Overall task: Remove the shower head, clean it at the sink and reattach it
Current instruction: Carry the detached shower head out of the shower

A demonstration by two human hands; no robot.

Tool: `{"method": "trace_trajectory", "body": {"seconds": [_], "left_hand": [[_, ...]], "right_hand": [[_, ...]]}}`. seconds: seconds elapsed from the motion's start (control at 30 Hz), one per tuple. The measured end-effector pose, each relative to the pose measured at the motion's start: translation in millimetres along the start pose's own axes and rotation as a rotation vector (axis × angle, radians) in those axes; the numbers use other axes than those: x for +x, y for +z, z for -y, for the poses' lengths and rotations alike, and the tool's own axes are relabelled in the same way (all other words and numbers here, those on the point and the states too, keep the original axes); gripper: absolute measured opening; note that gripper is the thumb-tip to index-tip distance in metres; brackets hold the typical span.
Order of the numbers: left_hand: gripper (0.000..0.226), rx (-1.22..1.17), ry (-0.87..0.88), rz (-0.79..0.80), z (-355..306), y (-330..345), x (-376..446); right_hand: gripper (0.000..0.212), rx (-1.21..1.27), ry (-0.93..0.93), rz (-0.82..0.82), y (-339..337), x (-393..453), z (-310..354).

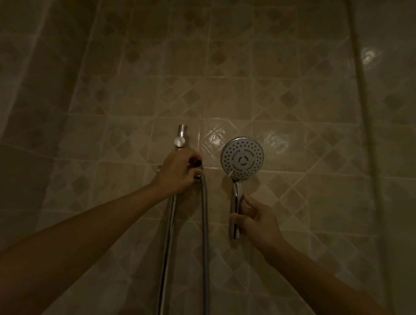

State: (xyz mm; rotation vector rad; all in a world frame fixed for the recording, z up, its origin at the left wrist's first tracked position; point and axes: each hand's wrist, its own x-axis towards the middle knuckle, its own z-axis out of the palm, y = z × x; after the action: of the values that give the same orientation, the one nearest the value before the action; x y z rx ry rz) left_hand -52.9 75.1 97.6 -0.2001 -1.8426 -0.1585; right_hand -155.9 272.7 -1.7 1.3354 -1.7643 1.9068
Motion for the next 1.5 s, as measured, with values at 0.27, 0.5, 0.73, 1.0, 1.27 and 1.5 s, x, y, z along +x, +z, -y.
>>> {"method": "trace_trajectory", "body": {"seconds": [0.27,0.5,0.73,1.0,1.27,1.5], "left_hand": [[0.024,0.215,0.125,0.120,4.7,-11.8,2.6],[0.035,0.363,0.243,0.129,10.8,-9.4,-20.6],[0.062,0.435,0.176,0.169,10.1,-3.0,-41.0],[0.071,0.585,0.205,0.215,-0.3,-7.1,-47.4],[0.071,0.582,0.160,0.262,1.3,0.5,-92.1],[0.058,0.281,0.154,0.286,-3.7,21.8,-174.1]], "right_hand": [[0.048,0.030,-0.015,0.044,5.6,-7.0,-3.0],[0.050,0.032,-0.021,0.025,4.2,-11.0,-14.2],[0.048,0.025,0.009,0.031,2.7,-20.0,-27.5],[0.051,-0.029,0.068,0.011,-0.1,-31.4,-29.8],[0.064,-0.033,0.121,-0.016,-0.4,-47.2,-26.9],[0.061,-0.034,0.177,0.043,15.0,-80.2,-36.7]]}}
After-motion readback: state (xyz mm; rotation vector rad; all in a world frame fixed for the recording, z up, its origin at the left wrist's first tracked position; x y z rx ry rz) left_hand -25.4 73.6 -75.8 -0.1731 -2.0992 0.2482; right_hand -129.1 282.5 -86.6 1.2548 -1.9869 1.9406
